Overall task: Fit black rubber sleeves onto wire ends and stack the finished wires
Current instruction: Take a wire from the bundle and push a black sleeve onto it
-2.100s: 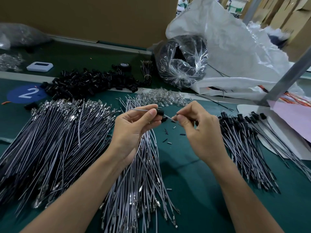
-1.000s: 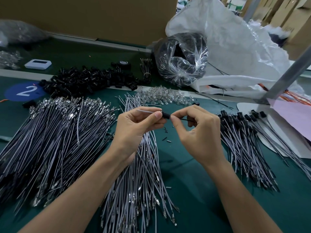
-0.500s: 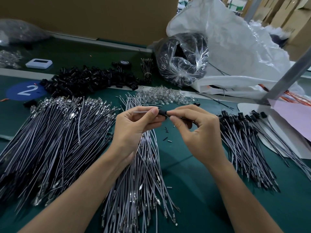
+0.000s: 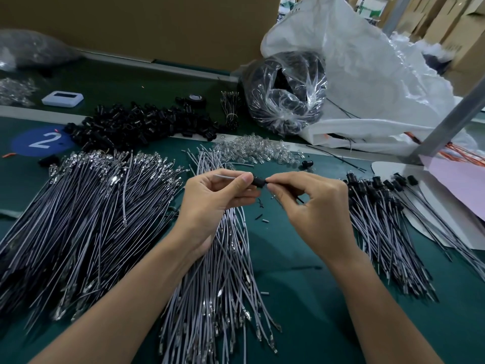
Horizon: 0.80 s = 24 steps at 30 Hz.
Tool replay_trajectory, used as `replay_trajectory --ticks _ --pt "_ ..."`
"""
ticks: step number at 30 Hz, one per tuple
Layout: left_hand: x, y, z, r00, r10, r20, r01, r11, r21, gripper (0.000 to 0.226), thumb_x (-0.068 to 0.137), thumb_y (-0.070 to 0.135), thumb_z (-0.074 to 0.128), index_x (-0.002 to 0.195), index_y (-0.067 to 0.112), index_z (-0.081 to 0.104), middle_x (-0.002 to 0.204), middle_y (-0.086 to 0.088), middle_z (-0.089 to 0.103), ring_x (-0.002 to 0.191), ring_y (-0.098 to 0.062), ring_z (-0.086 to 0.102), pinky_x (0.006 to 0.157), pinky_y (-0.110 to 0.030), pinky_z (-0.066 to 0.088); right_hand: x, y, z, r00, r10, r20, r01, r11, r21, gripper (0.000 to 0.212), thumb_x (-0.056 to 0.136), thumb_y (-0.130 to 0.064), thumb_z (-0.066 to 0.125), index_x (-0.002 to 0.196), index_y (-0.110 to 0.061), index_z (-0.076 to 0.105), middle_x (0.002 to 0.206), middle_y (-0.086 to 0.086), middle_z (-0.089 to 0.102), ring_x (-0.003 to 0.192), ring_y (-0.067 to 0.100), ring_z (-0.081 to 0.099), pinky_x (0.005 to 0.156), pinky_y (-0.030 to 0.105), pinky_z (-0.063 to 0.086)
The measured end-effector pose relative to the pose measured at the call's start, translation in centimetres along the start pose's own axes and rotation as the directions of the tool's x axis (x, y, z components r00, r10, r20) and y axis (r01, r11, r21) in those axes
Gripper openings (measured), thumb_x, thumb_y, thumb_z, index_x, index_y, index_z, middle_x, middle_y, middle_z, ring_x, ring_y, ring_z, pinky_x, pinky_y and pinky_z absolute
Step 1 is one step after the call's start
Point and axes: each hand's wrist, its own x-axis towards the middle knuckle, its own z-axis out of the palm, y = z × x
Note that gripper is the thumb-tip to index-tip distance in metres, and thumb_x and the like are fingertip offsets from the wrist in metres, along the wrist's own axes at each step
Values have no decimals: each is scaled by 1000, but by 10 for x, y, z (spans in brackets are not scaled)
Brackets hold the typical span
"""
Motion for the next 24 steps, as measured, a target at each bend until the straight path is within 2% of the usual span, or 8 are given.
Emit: replay_trajectory --ticks 6,14,18,24 --pt "-1 -2 0 1000 30 -10 -30 1000 -1 6 69 19 75 72 16 78 75 -11 75 69 -20 74 62 -22 58 -1 -3 2 998 68 -1 -68 997 31 3 84 -11 76 85 -8 74 71 -5 71 63 6 64 62 23 53" --pt "-3 -1 3 994 108 -20 -108 994 -15 8 69 16 76 77 16 79 81 -13 76 76 -24 75 68 -23 58 -1 -8 6 989 146 -34 -143 987 77 6 87 -17 71 85 -13 74 75 -11 72 68 3 66 64 26 54" --pt "-4 0 4 992 126 -23 -126 992 -14 8 68 14 76 76 14 78 80 -14 76 76 -25 75 68 -24 59 -2 -6 5 990 143 -13 -141 987 78 10 90 -20 68 88 -12 74 74 -8 72 65 6 66 61 32 53" --pt "-5 -1 6 989 145 -13 -145 989 6 10 69 11 75 79 10 75 79 -13 76 74 -24 75 66 -24 59 -4 -6 6 989 143 -30 -140 986 93 8 88 -17 70 87 -10 74 73 -7 72 62 7 66 60 30 52"
